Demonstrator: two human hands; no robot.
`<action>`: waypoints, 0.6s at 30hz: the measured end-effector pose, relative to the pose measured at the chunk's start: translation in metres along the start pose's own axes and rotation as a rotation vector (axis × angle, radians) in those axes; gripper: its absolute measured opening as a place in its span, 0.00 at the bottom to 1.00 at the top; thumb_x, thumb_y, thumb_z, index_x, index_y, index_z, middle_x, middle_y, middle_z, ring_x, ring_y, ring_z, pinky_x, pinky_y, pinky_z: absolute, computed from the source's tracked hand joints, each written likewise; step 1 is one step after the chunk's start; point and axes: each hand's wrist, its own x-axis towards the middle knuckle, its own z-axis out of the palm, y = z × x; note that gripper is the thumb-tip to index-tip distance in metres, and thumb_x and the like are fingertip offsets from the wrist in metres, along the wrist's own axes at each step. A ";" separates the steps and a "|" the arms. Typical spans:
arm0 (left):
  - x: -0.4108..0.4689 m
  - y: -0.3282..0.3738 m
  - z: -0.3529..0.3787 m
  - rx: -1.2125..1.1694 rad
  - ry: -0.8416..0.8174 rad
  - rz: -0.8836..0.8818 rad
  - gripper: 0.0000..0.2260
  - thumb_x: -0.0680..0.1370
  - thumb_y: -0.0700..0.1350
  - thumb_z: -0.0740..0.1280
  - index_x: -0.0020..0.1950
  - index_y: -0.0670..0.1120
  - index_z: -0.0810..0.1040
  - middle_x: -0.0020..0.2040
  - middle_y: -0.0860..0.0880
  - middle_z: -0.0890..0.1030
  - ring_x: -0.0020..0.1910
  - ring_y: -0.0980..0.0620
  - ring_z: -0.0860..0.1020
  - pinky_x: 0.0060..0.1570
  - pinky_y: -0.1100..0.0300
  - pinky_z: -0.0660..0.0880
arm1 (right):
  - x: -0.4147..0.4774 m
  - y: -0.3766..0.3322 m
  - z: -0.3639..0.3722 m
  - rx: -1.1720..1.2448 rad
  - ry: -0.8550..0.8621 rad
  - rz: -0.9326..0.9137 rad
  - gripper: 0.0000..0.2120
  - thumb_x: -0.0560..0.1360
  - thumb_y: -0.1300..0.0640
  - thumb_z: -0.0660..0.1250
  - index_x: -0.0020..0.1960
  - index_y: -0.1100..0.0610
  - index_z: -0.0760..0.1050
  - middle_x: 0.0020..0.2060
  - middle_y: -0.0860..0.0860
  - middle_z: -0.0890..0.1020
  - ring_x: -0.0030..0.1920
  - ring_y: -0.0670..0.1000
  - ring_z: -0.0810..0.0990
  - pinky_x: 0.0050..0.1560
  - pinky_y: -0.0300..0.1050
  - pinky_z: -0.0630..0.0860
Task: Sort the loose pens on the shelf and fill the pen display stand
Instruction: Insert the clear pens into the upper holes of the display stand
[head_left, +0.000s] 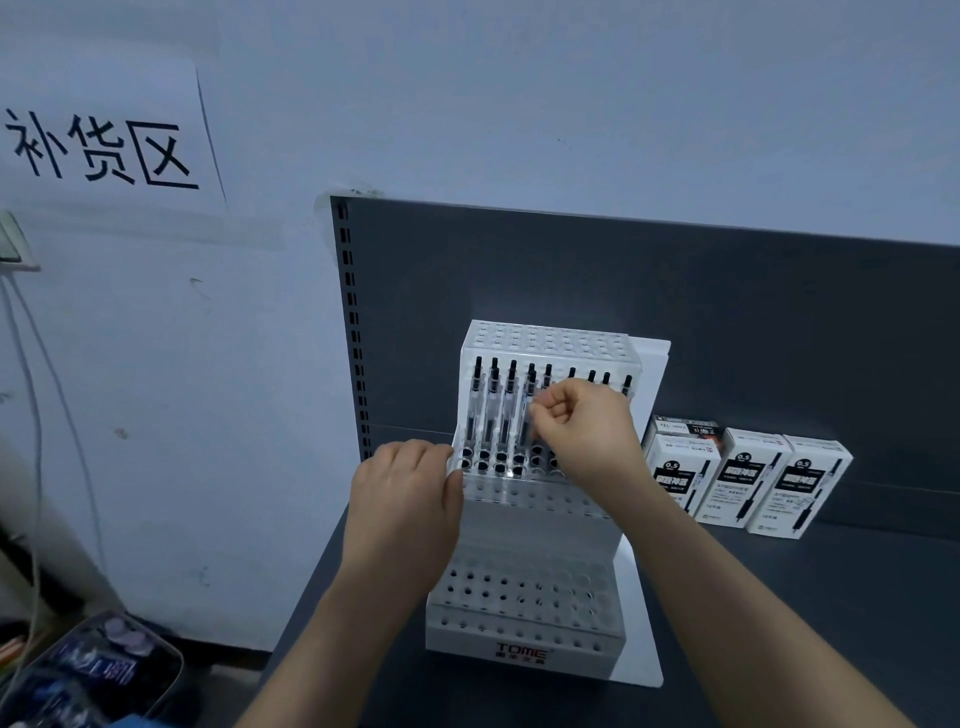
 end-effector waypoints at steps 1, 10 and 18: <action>0.000 0.001 0.000 -0.008 -0.005 -0.002 0.08 0.77 0.46 0.65 0.53 0.47 0.80 0.49 0.51 0.82 0.49 0.47 0.78 0.49 0.53 0.72 | 0.000 0.000 0.000 -0.008 0.002 -0.008 0.04 0.76 0.60 0.67 0.43 0.56 0.78 0.31 0.46 0.78 0.32 0.43 0.74 0.46 0.47 0.80; 0.001 0.007 0.003 -0.032 0.027 0.056 0.06 0.74 0.44 0.70 0.49 0.45 0.81 0.45 0.50 0.83 0.44 0.46 0.80 0.44 0.51 0.75 | -0.006 0.002 -0.003 -0.034 0.012 -0.004 0.03 0.76 0.57 0.67 0.46 0.56 0.78 0.35 0.46 0.80 0.36 0.46 0.77 0.46 0.48 0.80; 0.006 0.035 0.000 -0.071 0.037 0.203 0.16 0.76 0.51 0.56 0.51 0.46 0.81 0.44 0.50 0.82 0.42 0.48 0.80 0.42 0.54 0.75 | -0.052 0.022 -0.039 -0.443 0.024 -0.097 0.12 0.80 0.49 0.58 0.55 0.55 0.76 0.48 0.50 0.81 0.48 0.52 0.79 0.46 0.50 0.77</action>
